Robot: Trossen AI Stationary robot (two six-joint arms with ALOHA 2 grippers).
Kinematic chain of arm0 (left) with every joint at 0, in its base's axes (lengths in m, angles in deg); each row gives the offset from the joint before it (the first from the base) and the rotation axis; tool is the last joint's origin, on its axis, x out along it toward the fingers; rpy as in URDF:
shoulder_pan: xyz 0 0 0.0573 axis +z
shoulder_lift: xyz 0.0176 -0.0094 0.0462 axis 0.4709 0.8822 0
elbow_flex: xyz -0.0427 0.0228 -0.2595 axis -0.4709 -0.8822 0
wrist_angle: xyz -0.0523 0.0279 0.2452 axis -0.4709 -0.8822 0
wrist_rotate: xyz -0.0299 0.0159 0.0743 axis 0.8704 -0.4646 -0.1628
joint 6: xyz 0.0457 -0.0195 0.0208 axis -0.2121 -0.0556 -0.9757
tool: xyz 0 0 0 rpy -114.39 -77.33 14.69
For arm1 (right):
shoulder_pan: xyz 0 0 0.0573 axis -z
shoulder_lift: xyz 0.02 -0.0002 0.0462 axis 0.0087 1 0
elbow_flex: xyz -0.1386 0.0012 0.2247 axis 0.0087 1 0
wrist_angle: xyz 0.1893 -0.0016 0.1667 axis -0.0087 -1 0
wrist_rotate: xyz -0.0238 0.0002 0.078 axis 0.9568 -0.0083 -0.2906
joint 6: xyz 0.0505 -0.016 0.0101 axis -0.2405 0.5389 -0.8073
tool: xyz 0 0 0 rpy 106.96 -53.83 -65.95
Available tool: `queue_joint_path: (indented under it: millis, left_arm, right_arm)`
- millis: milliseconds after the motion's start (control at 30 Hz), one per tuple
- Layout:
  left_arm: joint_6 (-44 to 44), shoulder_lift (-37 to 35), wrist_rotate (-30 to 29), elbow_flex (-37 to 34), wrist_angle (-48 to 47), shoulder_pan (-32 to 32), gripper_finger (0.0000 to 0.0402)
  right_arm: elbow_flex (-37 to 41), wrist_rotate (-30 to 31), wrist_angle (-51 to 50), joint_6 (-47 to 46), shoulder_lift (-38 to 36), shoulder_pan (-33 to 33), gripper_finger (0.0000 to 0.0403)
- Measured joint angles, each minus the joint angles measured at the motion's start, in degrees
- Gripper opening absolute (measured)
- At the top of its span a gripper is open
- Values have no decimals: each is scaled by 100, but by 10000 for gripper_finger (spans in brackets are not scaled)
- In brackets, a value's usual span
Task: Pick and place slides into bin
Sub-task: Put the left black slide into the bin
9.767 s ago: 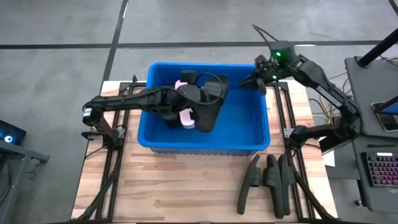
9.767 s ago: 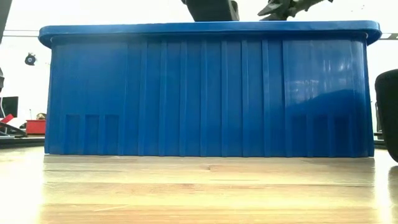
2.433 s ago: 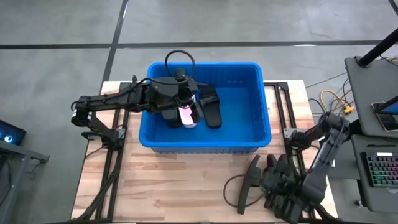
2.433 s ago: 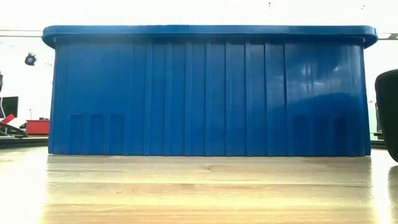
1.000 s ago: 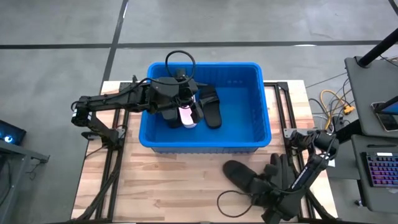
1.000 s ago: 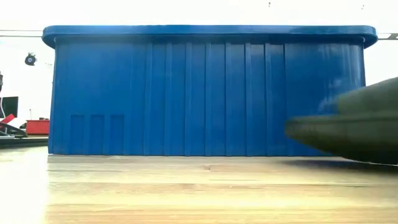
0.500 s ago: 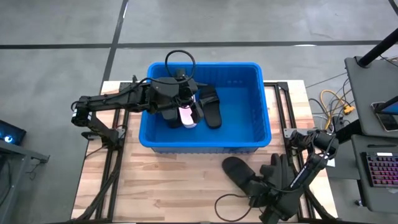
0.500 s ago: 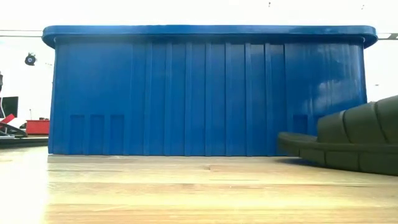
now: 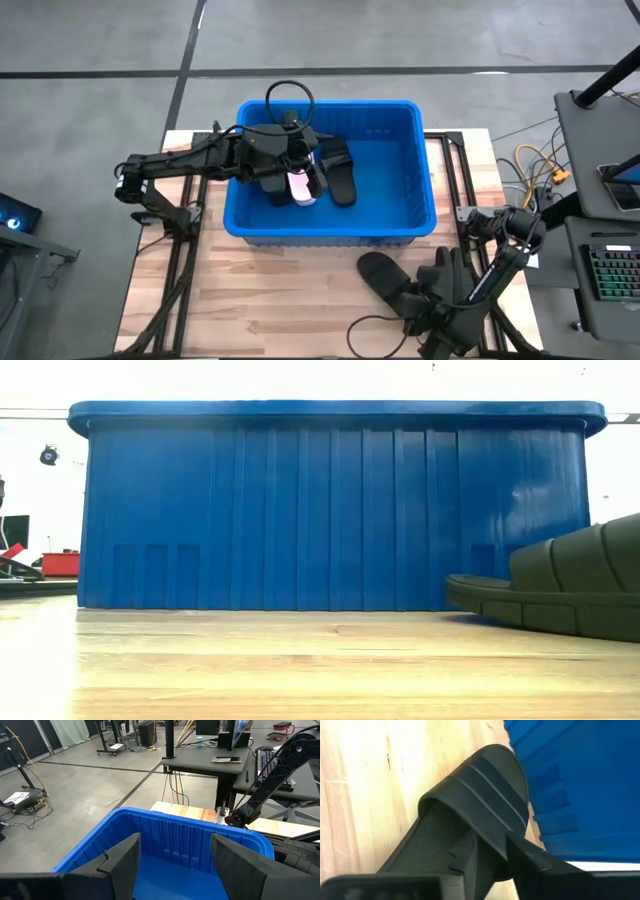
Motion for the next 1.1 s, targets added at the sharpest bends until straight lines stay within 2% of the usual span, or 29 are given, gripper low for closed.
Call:
queue_joint_path:
  millis: [133, 267, 333, 433, 600, 767, 967, 1100]
  left_arm:
    - [-2, 0, 2, 0, 2, 0, 223]
    - [-2, 0, 0, 0, 0, 0, 223]
    - [-7, 0, 1, 0, 1, 0, 223]
    - [-9, 0, 0, 0, 0, 0, 223]
    - [-11, 0, 0, 0, 0, 0, 223]
    - [-11, 0, 0, 0, 0, 0, 223]
    - [-10, 0, 0, 0, 0, -4, 223]
    - [-11, 0, 0, 0, 0, -4, 223]
  right_arm:
    - [0, -14, 82, 301, -54, 0, 137]
    - [213, -55, 625, 1147, -8, 2, 163]
    - [319, -15, 766, 1494, 7, 9, 169]
    - [482, 150, 758, 1561, 7, 36, 170]
    - [914, 54, 984, 1638, 5, 216, 161]
    - [994, 256, 998, 1728, 6, 349, 132]
    - [855, 275, 986, 1545, 7, 407, 25]
    - [746, 213, 982, 1263, 1, 433, 13]
